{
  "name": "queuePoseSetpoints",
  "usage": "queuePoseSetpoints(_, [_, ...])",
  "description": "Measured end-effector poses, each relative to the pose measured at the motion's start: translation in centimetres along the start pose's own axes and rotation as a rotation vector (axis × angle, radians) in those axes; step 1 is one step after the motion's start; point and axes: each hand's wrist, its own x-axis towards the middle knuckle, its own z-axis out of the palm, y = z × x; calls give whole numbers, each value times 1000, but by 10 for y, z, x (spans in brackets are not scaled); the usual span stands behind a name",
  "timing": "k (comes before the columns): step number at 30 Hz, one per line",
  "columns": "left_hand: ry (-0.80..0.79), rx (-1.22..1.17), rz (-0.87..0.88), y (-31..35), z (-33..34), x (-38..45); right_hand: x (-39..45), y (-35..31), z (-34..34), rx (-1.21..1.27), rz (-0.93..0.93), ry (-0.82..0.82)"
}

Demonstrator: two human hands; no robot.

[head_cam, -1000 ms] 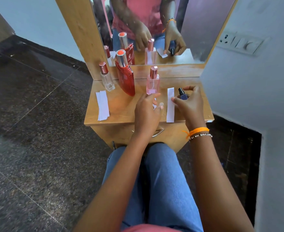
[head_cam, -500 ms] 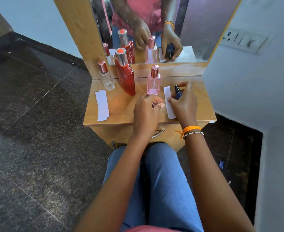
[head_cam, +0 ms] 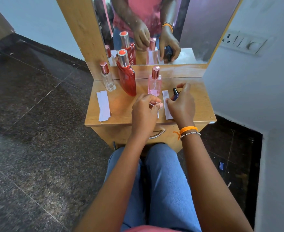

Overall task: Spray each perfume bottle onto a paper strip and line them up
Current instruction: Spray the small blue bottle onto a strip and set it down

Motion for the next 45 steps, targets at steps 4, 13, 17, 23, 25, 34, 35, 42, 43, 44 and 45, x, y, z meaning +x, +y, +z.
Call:
queuePoseSetpoints(4, [-4, -4, 8, 1, -3, -1, -2, -1, -5, 77, -2, 8])
queuePoseSetpoints(13, [26, -342, -128, 19, -9, 6, -41, -9, -23, 379, -208, -12])
queuePoseSetpoints(17, [10, -434, -139, 28, -11, 7, -55, -11, -25, 442, -261, -74])
queuePoseSetpoints(23, [-17, -445, -141, 33, -11, 0, -55, -13, -37, 473, -302, -158])
queuePoseSetpoints(25, [-34, -427, -141, 33, -10, -1, -56, -14, -39, 482, -311, -164])
queuePoseSetpoints(34, [-153, -456, -158, 29, -20, -3, -61, -14, -36, 557, -277, -222])
queuePoseSetpoints(35, [-180, -443, -164, 27, -21, -4, -61, -14, -35, 571, -266, -212])
queuePoseSetpoints(42, [-188, -398, -224, 19, -20, -16, -57, -16, -34, 614, -116, -120])
queuePoseSetpoints(43, [-183, -386, -221, 19, -21, -16, -56, -15, -34, 624, -91, -120])
queuePoseSetpoints(44, [-180, -377, -214, 19, -22, -15, -55, -14, -33, 634, -71, -121])
queuePoseSetpoints(45, [-177, -370, -208, 18, -23, -15, -54, -13, -32, 640, -56, -121])
